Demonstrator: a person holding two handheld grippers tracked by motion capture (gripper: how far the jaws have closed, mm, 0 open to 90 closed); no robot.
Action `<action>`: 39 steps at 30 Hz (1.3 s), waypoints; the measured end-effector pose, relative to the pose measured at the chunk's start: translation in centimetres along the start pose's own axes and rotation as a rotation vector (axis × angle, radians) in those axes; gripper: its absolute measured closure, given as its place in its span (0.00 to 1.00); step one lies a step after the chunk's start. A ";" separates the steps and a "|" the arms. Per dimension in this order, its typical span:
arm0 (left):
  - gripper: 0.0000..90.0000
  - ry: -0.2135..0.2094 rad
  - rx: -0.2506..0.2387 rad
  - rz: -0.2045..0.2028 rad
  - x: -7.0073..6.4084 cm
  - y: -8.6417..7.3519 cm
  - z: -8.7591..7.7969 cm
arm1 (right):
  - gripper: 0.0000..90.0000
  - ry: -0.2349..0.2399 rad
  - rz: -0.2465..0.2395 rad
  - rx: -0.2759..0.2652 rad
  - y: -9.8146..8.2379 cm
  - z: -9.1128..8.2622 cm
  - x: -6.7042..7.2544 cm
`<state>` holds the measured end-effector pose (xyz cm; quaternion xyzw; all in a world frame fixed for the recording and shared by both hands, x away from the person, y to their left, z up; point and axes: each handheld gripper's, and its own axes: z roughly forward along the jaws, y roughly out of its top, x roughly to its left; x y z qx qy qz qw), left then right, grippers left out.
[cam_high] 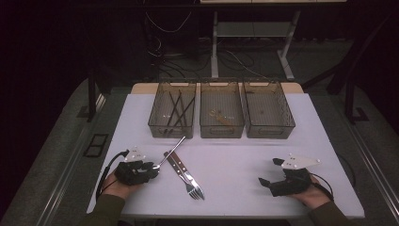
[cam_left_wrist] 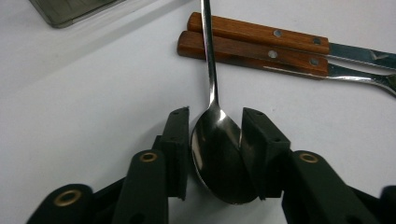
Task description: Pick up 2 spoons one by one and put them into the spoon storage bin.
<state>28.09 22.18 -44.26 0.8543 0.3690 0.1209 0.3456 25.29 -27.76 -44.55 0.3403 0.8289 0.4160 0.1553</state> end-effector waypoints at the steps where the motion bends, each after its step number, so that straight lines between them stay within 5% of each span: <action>1: 0.71 0.001 0.005 0.001 0.0 0.1 0.0 | 0.11 0.000 0.000 0.000 0.0 0.0 0.0; 11: 0.85 -0.024 0.018 0.024 -0.8 0.6 0.0 | 0.11 -0.001 0.001 -0.001 0.0 0.0 0.0; 23: 0.97 -0.069 -0.028 -0.006 -1.0 1.1 -0.5 | 0.11 -0.003 -0.001 0.000 0.0 0.0 0.0; 39: 0.98 -0.079 -0.063 0.002 -1.2 1.5 -0.7 | 0.11 -0.004 -0.003 0.001 0.0 0.0 0.0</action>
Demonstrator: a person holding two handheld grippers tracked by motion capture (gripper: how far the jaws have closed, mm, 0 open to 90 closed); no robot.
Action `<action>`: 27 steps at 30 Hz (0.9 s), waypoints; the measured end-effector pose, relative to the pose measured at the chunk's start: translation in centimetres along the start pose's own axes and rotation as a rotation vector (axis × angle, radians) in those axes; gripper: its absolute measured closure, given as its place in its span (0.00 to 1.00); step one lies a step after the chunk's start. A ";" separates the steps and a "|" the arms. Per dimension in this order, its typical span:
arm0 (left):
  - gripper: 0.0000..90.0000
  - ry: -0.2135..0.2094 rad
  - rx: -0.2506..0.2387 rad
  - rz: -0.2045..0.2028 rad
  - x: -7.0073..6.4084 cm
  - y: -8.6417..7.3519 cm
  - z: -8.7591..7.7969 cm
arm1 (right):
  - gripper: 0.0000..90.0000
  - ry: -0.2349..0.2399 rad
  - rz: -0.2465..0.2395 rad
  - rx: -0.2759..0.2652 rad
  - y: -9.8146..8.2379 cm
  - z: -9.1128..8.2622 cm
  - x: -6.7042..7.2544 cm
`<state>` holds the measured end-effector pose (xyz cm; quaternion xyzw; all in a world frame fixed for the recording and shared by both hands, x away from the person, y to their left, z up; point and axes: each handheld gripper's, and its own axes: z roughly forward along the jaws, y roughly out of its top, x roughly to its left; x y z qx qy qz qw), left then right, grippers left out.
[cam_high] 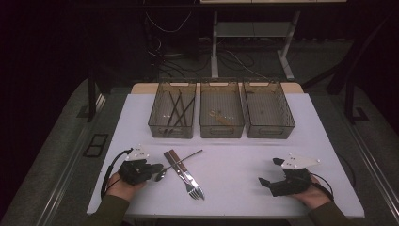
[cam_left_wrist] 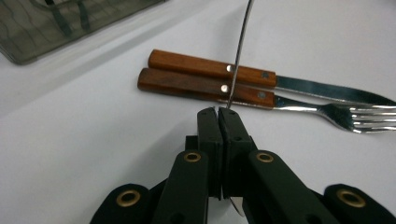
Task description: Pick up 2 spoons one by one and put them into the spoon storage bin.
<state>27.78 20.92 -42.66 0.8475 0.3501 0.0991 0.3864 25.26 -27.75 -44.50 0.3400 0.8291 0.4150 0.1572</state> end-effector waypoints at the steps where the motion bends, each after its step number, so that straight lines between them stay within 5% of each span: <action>1: 0.98 0.002 -0.014 -0.007 0.0 0.1 -0.1 | 0.11 0.000 0.000 0.000 0.0 0.0 0.0; 17: 0.98 -0.007 -0.149 -0.001 -0.2 2.1 -0.4 | 0.11 0.000 -0.004 0.000 0.0 0.1 0.0; 27: 0.98 -0.013 -0.181 -0.008 0.0 3.5 0.6 | 0.11 0.003 -0.005 0.001 0.1 0.1 0.1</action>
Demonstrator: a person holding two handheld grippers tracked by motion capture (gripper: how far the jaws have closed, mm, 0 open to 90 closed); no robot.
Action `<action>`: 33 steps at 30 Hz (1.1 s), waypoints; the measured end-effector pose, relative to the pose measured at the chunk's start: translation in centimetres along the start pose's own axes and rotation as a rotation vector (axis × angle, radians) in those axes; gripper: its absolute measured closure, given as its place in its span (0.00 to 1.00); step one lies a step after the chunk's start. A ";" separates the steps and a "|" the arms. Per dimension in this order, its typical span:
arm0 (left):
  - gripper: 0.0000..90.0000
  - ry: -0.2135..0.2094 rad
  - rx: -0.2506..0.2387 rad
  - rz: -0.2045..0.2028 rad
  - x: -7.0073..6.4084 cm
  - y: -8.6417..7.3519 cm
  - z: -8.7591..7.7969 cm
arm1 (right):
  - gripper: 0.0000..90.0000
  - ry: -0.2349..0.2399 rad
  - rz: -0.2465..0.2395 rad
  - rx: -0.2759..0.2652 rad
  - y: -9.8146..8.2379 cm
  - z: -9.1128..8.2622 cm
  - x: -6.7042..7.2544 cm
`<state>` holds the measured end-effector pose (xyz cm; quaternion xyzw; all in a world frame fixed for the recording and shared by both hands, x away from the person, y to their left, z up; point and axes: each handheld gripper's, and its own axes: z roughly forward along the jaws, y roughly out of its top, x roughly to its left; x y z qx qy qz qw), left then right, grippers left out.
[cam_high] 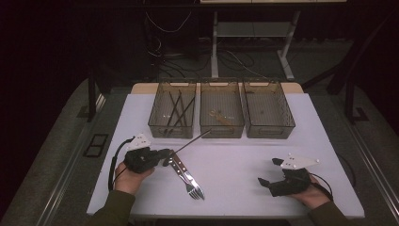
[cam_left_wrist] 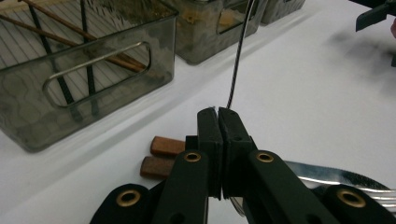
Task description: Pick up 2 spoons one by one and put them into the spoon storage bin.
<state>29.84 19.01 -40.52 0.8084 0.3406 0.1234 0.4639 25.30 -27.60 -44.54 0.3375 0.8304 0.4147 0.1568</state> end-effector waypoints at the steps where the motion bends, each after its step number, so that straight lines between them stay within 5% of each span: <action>1: 0.98 0.000 -0.002 0.001 0.0 0.1 0.1 | 0.11 0.000 -0.002 -0.001 0.0 0.0 0.0; 18: 0.98 -0.019 -0.058 0.014 0.3 3.5 2.3 | 0.11 0.000 -0.003 -0.006 0.0 0.0 0.1; 33: 0.98 0.024 -0.100 0.024 0.6 7.2 5.9 | 0.11 -0.001 0.003 -0.005 0.0 0.0 0.1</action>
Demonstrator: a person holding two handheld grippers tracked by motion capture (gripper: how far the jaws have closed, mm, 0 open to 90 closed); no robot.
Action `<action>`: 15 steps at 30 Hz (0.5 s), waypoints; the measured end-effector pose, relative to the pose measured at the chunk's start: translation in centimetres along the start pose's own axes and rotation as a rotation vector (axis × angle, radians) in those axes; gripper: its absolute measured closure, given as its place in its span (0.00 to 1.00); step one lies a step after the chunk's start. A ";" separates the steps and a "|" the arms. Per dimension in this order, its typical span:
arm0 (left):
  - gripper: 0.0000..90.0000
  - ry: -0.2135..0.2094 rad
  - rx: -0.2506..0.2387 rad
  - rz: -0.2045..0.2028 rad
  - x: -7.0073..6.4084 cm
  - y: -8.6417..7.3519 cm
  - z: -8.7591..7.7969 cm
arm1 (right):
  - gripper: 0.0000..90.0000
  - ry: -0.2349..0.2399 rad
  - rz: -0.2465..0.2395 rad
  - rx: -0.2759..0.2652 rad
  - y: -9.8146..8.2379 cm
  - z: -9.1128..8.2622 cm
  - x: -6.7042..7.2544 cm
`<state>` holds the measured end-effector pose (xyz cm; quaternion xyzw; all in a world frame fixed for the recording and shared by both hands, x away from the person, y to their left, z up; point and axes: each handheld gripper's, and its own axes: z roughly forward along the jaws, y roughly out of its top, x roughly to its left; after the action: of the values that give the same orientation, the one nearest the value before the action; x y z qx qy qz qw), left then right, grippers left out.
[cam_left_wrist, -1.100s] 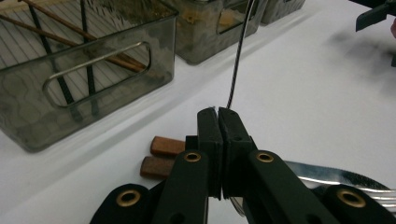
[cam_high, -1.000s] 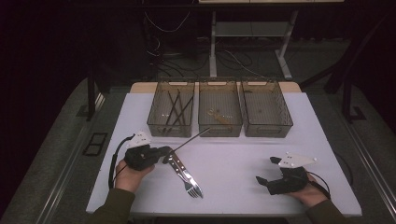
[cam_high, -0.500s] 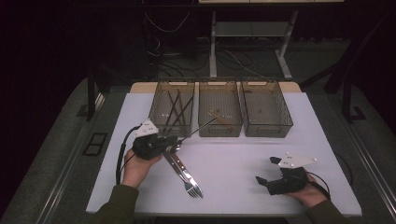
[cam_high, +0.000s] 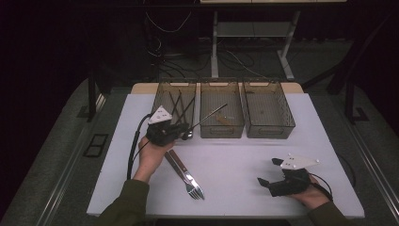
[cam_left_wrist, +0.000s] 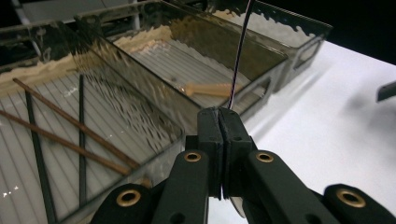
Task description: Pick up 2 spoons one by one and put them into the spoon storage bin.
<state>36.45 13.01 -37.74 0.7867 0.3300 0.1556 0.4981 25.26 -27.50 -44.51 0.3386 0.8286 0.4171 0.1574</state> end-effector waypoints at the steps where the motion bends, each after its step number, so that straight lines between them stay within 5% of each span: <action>1: 0.98 0.004 0.004 0.001 0.0 0.3 0.3 | 0.11 0.000 0.002 0.001 0.0 0.0 0.0; 15: 0.98 0.077 0.009 -0.005 0.0 3.2 5.1 | 0.11 0.002 -0.004 -0.005 0.0 -0.1 0.0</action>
<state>40.58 8.64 -37.26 0.7817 0.3514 0.1830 0.4817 25.19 -27.58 -44.44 0.3361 0.8283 0.4194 0.1581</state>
